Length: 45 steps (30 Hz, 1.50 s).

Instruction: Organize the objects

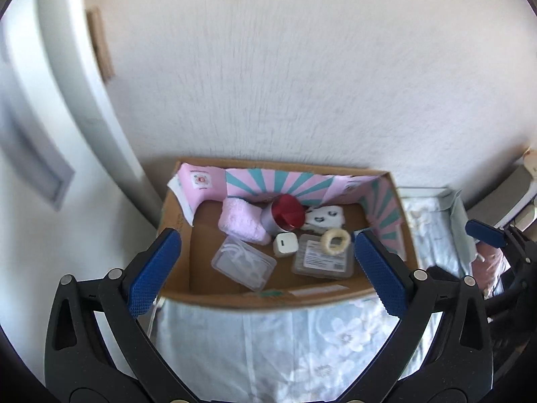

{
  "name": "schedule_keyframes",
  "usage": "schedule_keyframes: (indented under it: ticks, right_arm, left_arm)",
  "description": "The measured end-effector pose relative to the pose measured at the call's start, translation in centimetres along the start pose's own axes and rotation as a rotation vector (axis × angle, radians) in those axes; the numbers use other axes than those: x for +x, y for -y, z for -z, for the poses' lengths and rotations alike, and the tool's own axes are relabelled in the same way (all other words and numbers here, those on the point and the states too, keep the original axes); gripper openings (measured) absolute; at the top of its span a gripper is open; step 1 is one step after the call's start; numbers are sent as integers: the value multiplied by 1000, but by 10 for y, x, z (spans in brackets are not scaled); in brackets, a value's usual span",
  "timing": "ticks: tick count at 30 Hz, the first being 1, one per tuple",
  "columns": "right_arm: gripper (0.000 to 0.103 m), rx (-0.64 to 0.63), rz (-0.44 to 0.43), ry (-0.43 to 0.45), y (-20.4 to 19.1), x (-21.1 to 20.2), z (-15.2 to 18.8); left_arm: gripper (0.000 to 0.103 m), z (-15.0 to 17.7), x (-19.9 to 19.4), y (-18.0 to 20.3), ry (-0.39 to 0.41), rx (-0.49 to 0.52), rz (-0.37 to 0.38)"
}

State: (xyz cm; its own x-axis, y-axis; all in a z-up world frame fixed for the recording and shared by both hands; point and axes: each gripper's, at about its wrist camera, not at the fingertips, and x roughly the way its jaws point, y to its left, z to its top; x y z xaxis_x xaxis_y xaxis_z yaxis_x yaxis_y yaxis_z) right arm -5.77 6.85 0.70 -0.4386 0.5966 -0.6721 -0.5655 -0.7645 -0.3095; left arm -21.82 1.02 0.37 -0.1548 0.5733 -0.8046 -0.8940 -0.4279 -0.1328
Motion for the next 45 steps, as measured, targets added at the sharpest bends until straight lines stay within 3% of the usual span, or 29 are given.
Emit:
schedule_keyframes:
  ticks: [9,13,19,45]
  right_arm:
    - [102,130,116,36,25,-56,30]
    - [102,163,162,45,30,-68,51]
    - [102,175,208,29,41,-71,75]
    - [102,145,209,39,38,-79,87]
  left_arm:
    - [103,40,-60,17,77,33,-22]
    - [103,65,-63,22,80,47,-45]
    - [103,88,-58,29,74,40,-14]
    - [103,92,-66,39,85,29,-12]
